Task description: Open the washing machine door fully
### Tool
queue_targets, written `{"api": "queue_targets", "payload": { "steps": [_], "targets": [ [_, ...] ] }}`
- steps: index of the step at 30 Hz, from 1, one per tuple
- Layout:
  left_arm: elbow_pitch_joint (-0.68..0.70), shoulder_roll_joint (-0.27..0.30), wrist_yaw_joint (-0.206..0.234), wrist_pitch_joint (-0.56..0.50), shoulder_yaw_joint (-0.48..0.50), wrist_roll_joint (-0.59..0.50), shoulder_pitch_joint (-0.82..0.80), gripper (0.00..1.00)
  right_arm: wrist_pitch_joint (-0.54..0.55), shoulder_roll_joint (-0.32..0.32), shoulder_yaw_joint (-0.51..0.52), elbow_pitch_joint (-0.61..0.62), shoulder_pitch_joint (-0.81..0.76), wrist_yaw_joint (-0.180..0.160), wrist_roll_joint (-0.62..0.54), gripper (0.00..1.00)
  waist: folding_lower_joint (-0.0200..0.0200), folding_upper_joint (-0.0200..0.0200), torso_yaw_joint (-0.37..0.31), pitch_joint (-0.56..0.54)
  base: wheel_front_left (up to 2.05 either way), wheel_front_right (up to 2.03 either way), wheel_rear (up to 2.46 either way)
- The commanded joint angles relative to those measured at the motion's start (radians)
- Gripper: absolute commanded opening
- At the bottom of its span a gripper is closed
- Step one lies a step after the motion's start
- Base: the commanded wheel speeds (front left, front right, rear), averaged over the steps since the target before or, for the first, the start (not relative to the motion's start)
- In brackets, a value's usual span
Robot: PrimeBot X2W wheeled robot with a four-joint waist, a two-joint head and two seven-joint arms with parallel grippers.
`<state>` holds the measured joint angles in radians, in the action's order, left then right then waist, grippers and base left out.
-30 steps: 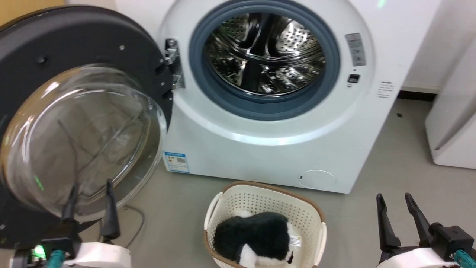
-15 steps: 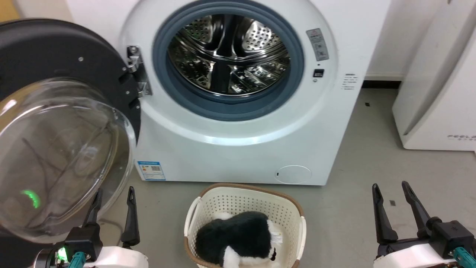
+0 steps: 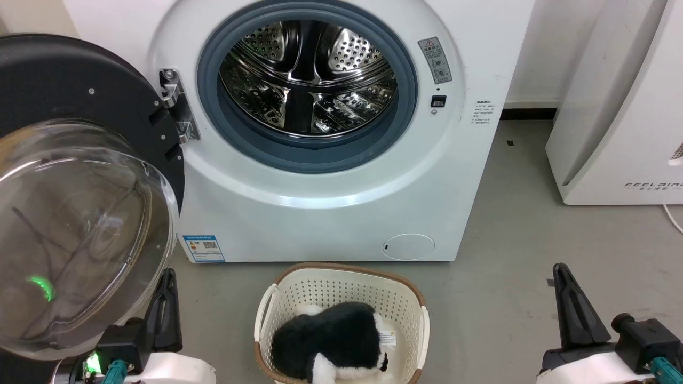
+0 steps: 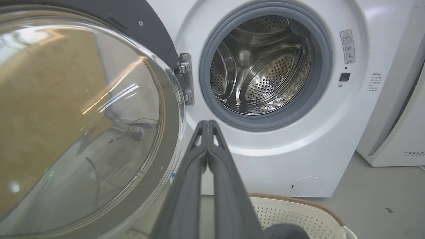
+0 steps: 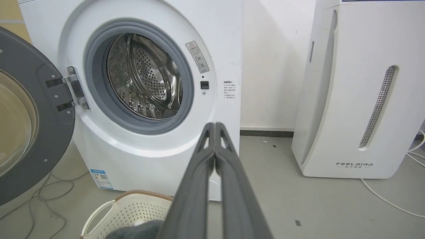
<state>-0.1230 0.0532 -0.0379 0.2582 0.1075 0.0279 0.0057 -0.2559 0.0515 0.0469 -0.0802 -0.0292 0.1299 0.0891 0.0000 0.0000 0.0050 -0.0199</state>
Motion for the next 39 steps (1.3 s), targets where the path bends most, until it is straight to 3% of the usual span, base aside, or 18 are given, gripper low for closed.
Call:
{"api": "queue_targets", "payload": {
  "steps": [1,39],
  "targets": [
    [0.003,0.000,0.001,-0.005,-0.003,-0.001,0.000,0.00,0.006,0.000,-0.001,0.002,0.001,0.000,-0.002,0.00,0.0000,0.0000,0.000,0.000,0.00,0.00,0.00],
    [0.040,-0.001,0.013,-0.084,-0.035,-0.009,-0.002,0.00,0.084,0.000,-0.015,0.027,0.010,0.000,-0.029,0.00,0.0000,0.0000,-0.002,0.006,0.00,0.00,0.00]
  ]
}}
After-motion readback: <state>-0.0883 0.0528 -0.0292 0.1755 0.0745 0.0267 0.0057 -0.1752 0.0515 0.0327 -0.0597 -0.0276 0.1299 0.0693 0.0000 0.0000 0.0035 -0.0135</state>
